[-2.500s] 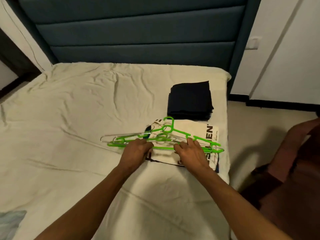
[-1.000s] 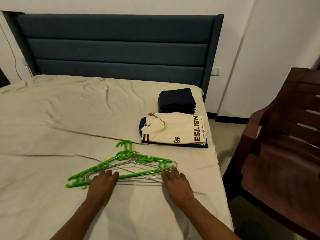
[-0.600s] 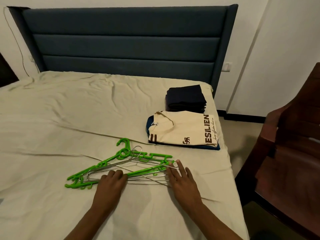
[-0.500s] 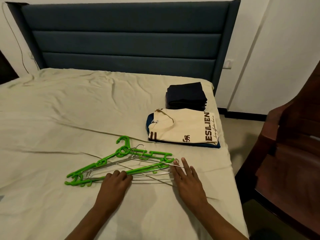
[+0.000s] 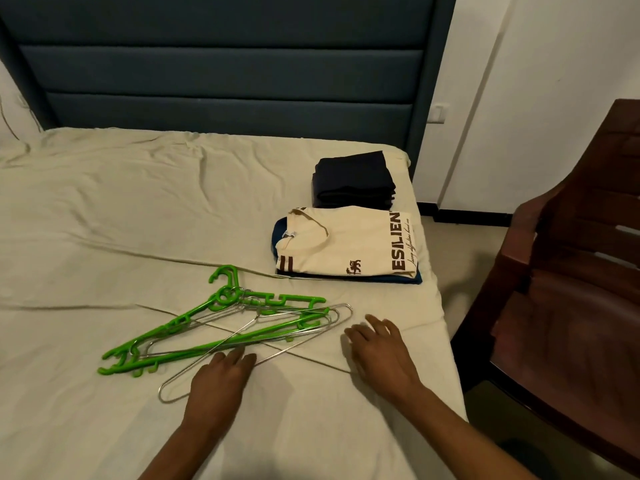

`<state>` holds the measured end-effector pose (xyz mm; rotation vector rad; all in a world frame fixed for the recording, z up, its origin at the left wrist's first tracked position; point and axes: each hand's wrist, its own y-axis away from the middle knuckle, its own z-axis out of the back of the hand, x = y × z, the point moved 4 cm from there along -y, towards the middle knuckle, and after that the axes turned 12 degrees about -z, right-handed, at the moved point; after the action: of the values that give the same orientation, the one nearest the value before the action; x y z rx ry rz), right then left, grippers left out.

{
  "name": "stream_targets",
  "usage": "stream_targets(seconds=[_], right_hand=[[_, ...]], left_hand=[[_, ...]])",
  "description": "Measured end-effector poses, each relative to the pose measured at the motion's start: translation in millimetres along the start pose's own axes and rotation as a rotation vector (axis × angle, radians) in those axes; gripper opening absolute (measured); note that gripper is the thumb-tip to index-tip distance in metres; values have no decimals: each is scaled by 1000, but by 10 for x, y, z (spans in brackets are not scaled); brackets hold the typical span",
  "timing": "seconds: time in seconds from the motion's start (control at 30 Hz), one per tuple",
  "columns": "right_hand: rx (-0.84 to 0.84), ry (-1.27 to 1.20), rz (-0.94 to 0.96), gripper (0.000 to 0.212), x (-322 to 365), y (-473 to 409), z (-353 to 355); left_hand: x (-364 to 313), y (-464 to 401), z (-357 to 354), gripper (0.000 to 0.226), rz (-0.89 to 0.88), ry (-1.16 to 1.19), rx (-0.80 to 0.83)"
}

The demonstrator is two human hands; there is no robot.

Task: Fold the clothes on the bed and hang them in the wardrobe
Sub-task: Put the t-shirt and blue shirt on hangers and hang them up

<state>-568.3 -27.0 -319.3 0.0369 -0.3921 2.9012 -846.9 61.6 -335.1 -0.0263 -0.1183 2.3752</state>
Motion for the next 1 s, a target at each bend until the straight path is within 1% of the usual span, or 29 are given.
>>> stream_targets(seconds=[0.07, 0.1, 0.23, 0.33, 0.4, 0.5, 0.57, 0.6, 0.63, 0.73, 0.8, 0.83, 0.87, 0.93, 0.97, 1.0], right_hand=[[-22, -29, -76, 33, -105, -119, 47], [-28, -44, -105, 28, -159, -169, 63], [-5, -115, -180, 30, -315, -289, 55], [2, -140, -184, 26, -340, -303, -25], [6, -155, -174, 25, -303, -299, -88], [25, -188, -161, 21, -161, -305, -145], [46, -218, -166, 20, -57, -358, -179], [52, -228, -167, 22, -8, -392, -197], [53, -234, -164, 24, 43, -421, -203], [95, -274, -156, 36, 248, -451, -187], [163, -332, -165, 53, 403, -427, -205], [205, -354, -171, 57, 496, -402, -227], [244, -375, -182, 55, 592, -367, -249], [286, -415, -213, 43, 763, -292, -285], [291, -428, -230, 39, 827, -259, -293], [294, -434, -245, 37, 876, -235, -296]], left_hand=[[26, -70, 11, 41, 44, 5, 19], [48, -110, 35, 43, 57, 3, 28], [280, -306, 70, 38, 109, -48, 62], [469, -433, 75, 37, 162, -96, 87], [484, -461, 81, 32, 186, -91, 112], [325, -372, 118, 23, 195, 0, 135], [193, -267, 61, 28, 184, 40, 108], [120, -215, 87, 31, 190, 44, 106], [41, -168, 120, 30, 206, 74, 138], [-208, -91, 162, 2, 267, 202, 214], [-376, -85, 142, 7, 265, 308, 229], [-431, -86, 153, 11, 263, 343, 233], [-453, -81, 173, 16, 283, 376, 226], [-385, -80, 251, 22, 353, 362, 154], [-325, -75, 339, 22, 391, 346, 55], [-235, -56, 420, 21, 432, 341, -77]])
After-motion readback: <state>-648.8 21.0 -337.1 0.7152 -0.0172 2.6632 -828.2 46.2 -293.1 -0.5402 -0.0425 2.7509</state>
